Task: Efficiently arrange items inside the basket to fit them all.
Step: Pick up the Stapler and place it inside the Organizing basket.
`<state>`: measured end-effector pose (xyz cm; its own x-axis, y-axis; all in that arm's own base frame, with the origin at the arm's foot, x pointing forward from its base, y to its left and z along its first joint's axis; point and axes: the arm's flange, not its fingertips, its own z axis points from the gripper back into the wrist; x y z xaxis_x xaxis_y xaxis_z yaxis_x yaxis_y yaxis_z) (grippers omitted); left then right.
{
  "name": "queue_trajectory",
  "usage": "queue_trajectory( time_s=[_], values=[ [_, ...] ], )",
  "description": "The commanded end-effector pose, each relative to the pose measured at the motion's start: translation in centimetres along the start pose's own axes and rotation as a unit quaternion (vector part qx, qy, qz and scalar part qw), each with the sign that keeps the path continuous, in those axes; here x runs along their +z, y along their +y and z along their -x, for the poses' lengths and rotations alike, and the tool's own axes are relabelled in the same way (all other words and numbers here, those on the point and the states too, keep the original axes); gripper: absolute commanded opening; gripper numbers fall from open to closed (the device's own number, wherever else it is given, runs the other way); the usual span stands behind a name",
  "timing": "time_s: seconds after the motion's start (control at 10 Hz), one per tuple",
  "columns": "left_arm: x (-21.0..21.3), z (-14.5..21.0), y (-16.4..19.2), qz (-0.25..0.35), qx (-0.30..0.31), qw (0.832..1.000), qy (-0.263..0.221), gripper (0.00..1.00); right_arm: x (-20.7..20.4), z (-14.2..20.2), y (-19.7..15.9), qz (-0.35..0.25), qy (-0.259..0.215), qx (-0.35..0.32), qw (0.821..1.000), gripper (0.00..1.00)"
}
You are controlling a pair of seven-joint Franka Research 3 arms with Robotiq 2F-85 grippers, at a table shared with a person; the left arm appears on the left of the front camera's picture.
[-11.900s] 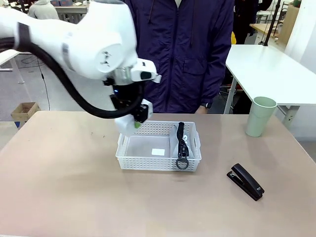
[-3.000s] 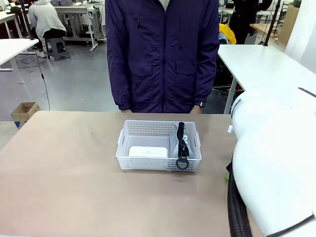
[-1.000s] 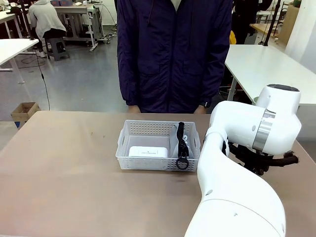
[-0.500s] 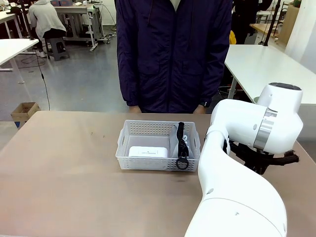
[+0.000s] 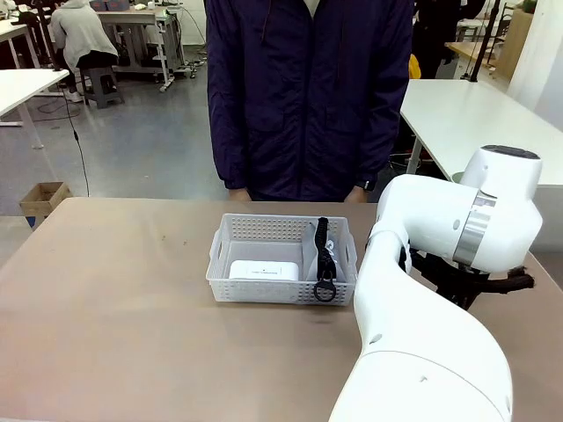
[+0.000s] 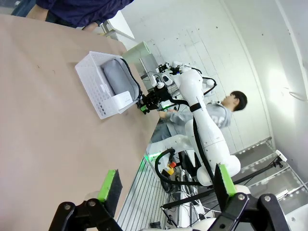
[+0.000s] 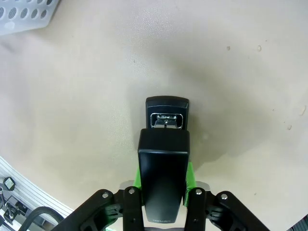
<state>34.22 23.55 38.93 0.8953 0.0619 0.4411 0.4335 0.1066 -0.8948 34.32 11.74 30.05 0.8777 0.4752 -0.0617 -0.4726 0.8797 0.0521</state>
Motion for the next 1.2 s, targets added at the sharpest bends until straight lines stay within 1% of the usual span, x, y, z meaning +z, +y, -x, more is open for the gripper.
queue_trajectory(
  time_s=[0.0,0.1,0.2,0.3,0.4,0.5,0.6,0.7,0.9,1.0,1.1],
  values=[
    [-0.2,0.3,-0.4,-0.003,0.004,1.0,0.0,1.0,-3.4,11.6,2.0,-0.003,-0.021,-0.021,1.0,0.0],
    [-0.2,0.3,-0.4,-0.003,0.004,1.0,0.0,1.0,-1.5,11.9,1.7,-0.025,-0.04,-0.031,0.998,0.0],
    [-0.2,0.3,-0.4,-0.003,0.004,1.0,0.0,1.0,2.4,12.4,1.1,-0.066,-0.068,-0.043,0.995,0.0],
    [-0.2,0.3,-0.4,-0.003,0.004,1.0,0.0,1.0,6.1,12.6,0.4,-0.095,-0.085,-0.057,0.99,0.0],
    [-0.2,0.3,-0.4,-0.003,0.004,1.0,0.0,1.0,9.4,12.5,-0.5,-0.111,-0.096,-0.056,0.988,0.0],
    [-0.2,0.3,-0.4,-0.003,0.004,1.0,0.0,1.0,11.8,12.1,-1.3,-0.134,-0.095,-0.058,0.985,0.0],
    [-0.2,0.3,-0.4,-0.003,0.004,1.0,0.0,1.0,13.4,11.7,-1.8,-0.166,-0.092,-0.051,0.98,0.0],
    [-0.2,0.3,-0.4,-0.003,0.004,1.0,0.0,1.0,13.8,11.4,-2.3,-0.173,-0.098,-0.054,0.978,0.0],
    [-0.2,0.3,-0.4,-0.003,0.004,1.0,0.0,1.0,12.8,10.9,-2.3,-0.194,-0.117,-0.056,0.972,0.0],
    [-0.2,0.3,-0.4,-0.003,0.004,1.0,0.0,1.0,12.5,11.1,-2.3,-0.206,-0.137,-0.071,0.966,0.0],
    [-0.2,0.3,-0.4,-0.003,0.004,1.0,0.0,1.0,14.8,10.6,-2.3,-0.181,-0.106,-0.069,0.975,0.0]
  ],
)
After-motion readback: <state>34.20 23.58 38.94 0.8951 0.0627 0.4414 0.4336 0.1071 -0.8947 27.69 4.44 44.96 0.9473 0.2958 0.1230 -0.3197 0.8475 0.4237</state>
